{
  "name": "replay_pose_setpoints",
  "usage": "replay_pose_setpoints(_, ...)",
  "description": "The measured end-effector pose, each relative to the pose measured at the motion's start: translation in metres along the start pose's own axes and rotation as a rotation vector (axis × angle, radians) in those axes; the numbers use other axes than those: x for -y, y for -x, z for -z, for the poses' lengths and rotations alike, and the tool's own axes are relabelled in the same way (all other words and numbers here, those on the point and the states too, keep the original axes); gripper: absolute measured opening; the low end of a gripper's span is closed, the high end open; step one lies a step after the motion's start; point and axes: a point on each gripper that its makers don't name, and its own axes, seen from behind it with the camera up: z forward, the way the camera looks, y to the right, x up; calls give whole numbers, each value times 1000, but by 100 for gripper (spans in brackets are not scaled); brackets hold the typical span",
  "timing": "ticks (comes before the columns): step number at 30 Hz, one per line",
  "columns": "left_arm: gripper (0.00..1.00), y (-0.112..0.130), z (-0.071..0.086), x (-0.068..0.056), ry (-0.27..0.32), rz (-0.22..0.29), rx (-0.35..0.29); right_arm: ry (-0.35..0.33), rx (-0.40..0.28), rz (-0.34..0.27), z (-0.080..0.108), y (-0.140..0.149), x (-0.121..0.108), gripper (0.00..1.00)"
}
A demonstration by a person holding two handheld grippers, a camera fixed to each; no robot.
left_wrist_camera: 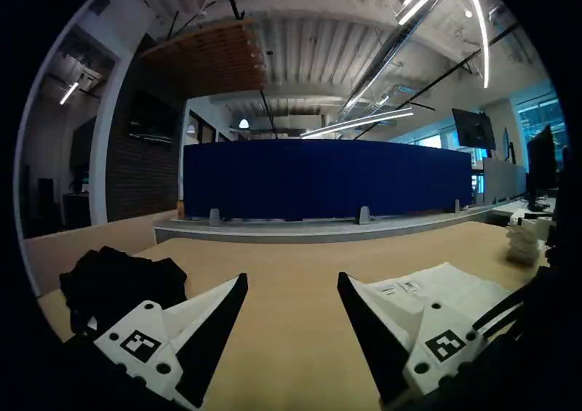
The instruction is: Fold towel
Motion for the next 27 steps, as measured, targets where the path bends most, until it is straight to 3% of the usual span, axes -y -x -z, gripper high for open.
replay_pose_setpoints(20, 92, -1, 0, 0, -3, -2, 0, 1, 0, 1, 0, -1, 2, 100)
replay_pose_setpoints(27, 92, -1, 0, 6, -36, 2, 13, 11, 7, 18, 0, -2, 2, 100)
